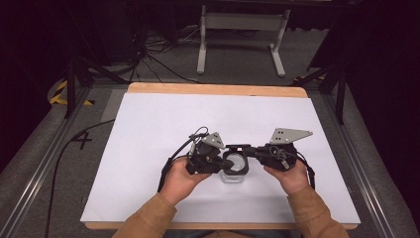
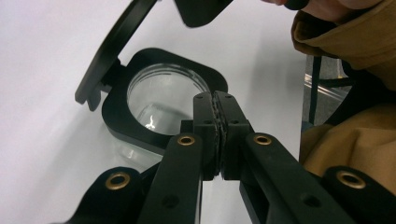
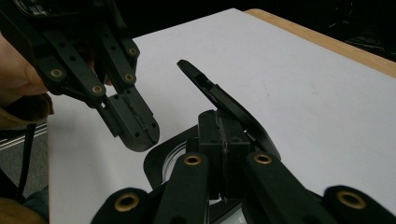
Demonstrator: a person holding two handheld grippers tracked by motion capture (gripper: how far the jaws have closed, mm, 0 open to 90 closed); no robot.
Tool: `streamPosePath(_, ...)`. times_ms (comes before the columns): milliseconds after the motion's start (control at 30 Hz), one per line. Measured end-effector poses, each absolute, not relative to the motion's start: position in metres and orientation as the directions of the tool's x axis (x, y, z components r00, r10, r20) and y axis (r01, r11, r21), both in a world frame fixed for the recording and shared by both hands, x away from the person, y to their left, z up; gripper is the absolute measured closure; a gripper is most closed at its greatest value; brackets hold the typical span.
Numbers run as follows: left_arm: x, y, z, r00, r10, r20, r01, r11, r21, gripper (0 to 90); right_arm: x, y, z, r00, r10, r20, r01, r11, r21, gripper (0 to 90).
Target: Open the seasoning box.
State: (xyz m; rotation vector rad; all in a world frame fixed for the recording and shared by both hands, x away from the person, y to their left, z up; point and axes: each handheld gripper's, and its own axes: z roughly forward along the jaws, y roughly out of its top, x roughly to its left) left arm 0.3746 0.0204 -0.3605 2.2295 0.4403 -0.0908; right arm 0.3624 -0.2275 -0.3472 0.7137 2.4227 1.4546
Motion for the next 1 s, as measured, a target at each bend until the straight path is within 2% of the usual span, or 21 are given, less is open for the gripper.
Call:
streamPosePath(367,0.375,0.014,-0.369,0.935,0.276,-0.223,0.35,-0.61,0.711,86.5,0.364,-0.226,-0.348,-0.837,0.544,0.061,0.3,0.362,0.883,90.0)
streamPosePath(600,0.375,0.014,-0.37,0.934,0.281,-0.221,0.351,-0.606,0.714,89.2,0.366,-0.222,-0.349,-0.824,0.564,0.057,0.296,0.342,0.892,90.0)
streamPosePath(1000,0.373,0.014,-0.37,0.939,0.284,-0.193,0.332,-0.612,0.717,89.7,0.377,-0.219,-0.353,-0.75,0.654,0.097,0.343,0.259,0.903,89.9)
